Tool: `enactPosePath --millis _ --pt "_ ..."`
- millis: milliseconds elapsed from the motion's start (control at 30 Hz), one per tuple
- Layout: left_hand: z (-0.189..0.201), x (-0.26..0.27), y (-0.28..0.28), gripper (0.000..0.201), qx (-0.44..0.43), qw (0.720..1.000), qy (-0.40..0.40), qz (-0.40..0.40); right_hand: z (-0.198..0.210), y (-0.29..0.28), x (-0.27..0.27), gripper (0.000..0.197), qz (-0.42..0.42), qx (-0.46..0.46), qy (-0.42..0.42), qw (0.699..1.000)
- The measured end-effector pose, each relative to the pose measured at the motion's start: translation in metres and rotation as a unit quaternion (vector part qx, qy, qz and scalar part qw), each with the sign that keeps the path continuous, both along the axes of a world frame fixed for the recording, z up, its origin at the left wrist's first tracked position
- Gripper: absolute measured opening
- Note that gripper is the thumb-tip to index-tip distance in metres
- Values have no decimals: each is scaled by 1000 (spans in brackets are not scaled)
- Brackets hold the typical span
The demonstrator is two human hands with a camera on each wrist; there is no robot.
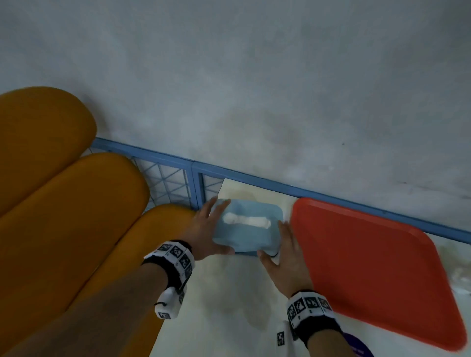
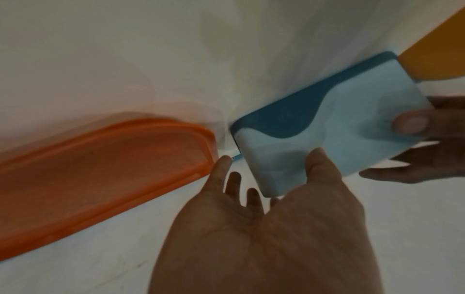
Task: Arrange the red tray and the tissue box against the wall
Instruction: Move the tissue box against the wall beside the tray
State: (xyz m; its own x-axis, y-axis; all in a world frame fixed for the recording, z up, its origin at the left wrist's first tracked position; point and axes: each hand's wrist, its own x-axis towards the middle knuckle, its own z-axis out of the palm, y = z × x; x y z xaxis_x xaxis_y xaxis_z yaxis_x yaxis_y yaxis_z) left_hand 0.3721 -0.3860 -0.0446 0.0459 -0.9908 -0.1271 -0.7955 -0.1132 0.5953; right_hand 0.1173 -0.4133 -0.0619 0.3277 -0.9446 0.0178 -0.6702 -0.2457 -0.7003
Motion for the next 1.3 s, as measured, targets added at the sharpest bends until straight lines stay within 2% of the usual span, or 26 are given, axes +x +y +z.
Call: enactPosePath --millis 133,300,533,833,1133,1300 --pt "-4 9 -12 92 -19 999 14 -26 5 -1 4 62 18 -18 67 997" --pt "5 15 -49 75 -28 999 -12 12 6 -18 15 55 -27 1 77 997" --pt "11 15 -87 59 -4 999 -43 10 7 -73 22 52 -36 42 109 992" --pt "9 15 -91 55 -16 997 -49 49 4 -116 20 52 6 52 135 990" --pt "21 25 -94 50 -26 994 -53 89 3 -108 25 56 0 39 109 993" --pt "20 25 -81 42 -48 995 -62 60 2 -97 17 60 -4 29 121 992"
